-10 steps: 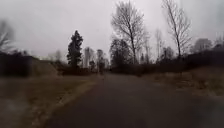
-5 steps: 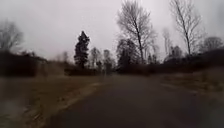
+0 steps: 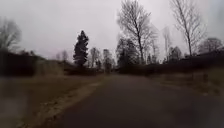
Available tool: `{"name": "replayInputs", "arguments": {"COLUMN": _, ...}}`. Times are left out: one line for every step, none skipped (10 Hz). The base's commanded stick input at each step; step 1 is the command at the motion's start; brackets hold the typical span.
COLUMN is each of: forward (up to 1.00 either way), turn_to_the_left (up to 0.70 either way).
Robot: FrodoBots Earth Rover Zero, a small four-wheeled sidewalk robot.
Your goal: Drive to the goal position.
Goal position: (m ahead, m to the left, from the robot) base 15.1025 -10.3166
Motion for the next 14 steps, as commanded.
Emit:
{"name": "replayInputs", "arguments": {"forward": 0.67, "turn_to_the_left": 0.00}}
{"name": "replayInputs", "arguments": {"forward": 0.67, "turn_to_the_left": 0.00}}
{"name": "replayInputs", "arguments": {"forward": 0.67, "turn_to_the_left": 0.00}}
{"name": "replayInputs", "arguments": {"forward": 0.67, "turn_to_the_left": 0.00}}
{"name": "replayInputs", "arguments": {"forward": 0.67, "turn_to_the_left": 0.00}}
{"name": "replayInputs", "arguments": {"forward": 0.67, "turn_to_the_left": 0.00}}
{"name": "replayInputs", "arguments": {"forward": 0.67, "turn_to_the_left": 0.00}}
{"name": "replayInputs", "arguments": {"forward": 0.67, "turn_to_the_left": 0.00}}
{"name": "replayInputs", "arguments": {"forward": 0.67, "turn_to_the_left": 0.00}}
{"name": "replayInputs", "arguments": {"forward": 0.67, "turn_to_the_left": 0.00}}
{"name": "replayInputs", "arguments": {"forward": 0.67, "turn_to_the_left": 0.00}}
{"name": "replayInputs", "arguments": {"forward": 0.67, "turn_to_the_left": 0.00}}
{"name": "replayInputs", "arguments": {"forward": 0.67, "turn_to_the_left": 0.00}}
{"name": "replayInputs", "arguments": {"forward": 0.67, "turn_to_the_left": 0.00}}
